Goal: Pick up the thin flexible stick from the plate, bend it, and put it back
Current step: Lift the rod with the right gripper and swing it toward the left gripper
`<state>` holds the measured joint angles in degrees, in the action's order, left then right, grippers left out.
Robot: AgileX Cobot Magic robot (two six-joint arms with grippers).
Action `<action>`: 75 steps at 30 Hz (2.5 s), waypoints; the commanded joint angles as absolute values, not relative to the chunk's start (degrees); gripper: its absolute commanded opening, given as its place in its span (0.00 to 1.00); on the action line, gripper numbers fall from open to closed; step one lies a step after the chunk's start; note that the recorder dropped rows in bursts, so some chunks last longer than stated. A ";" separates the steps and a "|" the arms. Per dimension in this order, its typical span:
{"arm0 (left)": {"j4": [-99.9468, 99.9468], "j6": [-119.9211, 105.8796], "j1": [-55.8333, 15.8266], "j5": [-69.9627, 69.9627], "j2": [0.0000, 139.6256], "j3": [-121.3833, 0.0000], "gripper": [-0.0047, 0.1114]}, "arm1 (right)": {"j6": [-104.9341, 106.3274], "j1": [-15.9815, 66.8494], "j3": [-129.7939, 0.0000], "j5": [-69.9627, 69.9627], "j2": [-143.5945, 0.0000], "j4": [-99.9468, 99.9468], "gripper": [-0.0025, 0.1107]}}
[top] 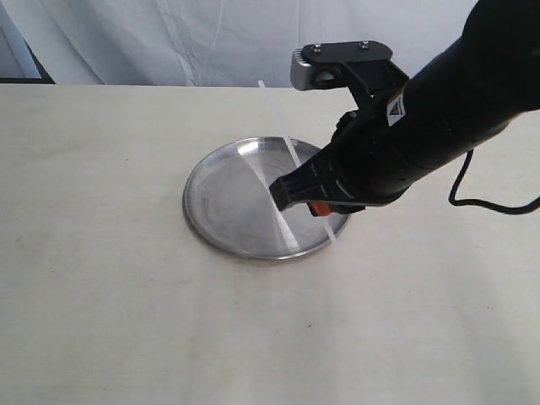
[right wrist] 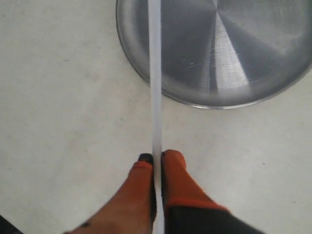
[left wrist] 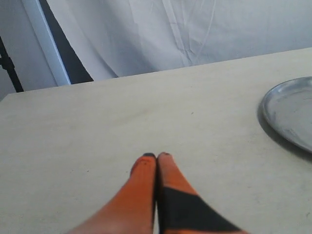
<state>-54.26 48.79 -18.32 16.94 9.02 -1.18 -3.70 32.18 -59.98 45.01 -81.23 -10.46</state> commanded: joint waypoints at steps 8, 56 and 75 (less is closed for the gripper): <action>-58.42 50.85 -18.29 4.70 8.73 -1.06 0.04 | 0.58 32.06 -59.66 43.85 -80.53 -19.95 0.02; -56.72 111.99 -18.42 -32.58 8.73 -1.83 0.06 | 39.90 40.39 -59.66 49.61 -81.37 -61.33 0.02; -71.35 117.80 -18.42 -29.31 8.73 -1.83 0.11 | 43.13 50.38 -59.77 47.15 -85.57 -70.91 0.02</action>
